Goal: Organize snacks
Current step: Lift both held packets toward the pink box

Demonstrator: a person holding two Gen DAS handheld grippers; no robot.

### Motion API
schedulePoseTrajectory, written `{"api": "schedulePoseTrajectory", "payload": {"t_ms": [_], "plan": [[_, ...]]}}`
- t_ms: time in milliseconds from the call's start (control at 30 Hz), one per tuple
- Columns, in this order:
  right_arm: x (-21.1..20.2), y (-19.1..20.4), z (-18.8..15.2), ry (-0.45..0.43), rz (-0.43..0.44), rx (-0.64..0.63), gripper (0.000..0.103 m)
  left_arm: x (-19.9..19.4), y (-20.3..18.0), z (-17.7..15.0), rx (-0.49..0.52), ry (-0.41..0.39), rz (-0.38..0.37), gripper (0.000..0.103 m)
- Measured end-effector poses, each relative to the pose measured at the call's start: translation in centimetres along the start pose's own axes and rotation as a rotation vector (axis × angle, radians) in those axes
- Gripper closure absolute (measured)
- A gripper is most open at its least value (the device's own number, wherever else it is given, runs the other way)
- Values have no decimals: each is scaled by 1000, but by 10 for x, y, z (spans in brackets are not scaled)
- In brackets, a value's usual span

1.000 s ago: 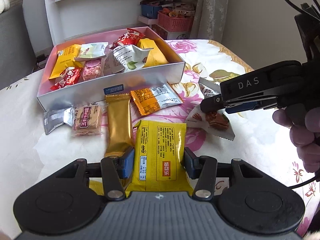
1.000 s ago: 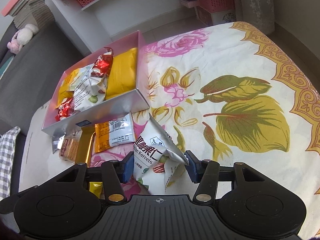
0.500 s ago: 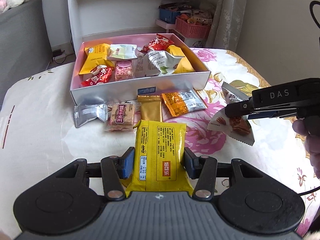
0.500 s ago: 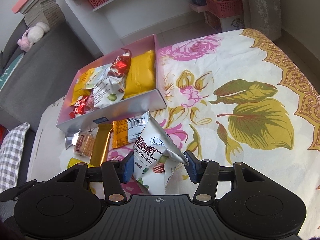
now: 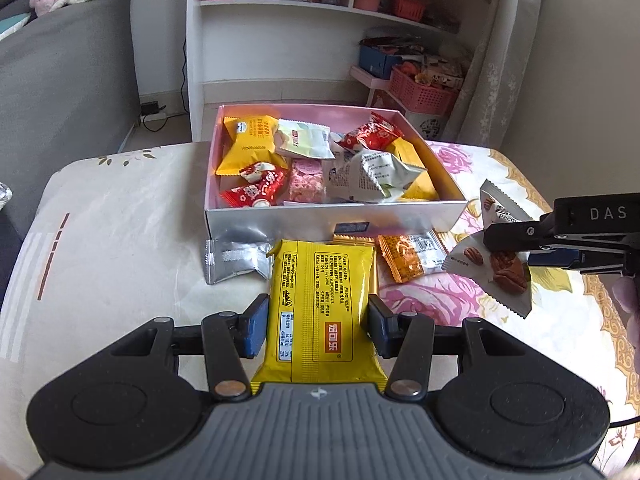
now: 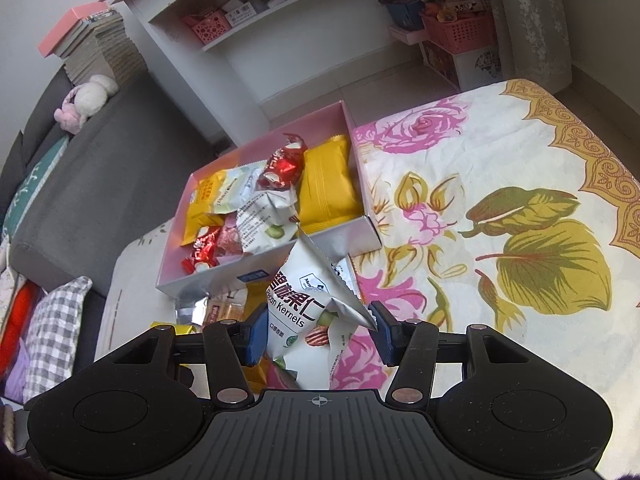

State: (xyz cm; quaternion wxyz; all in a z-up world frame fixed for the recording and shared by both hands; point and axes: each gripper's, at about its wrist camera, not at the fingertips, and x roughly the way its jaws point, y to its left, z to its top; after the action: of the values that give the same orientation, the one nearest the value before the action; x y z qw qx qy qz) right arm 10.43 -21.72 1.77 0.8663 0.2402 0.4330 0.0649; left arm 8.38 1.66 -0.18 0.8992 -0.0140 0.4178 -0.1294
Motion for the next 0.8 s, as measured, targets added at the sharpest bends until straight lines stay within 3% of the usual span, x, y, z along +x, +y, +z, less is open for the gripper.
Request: {"api": "schedulePoseTrajectory", "payload": {"t_ms": [333, 800], "plan": [[11, 4, 25, -82, 36, 40, 51, 8, 19, 27, -78, -61, 36, 56], [51, -4, 49, -156, 70, -17, 51, 58, 12, 60, -1, -174, 43, 56]]}}
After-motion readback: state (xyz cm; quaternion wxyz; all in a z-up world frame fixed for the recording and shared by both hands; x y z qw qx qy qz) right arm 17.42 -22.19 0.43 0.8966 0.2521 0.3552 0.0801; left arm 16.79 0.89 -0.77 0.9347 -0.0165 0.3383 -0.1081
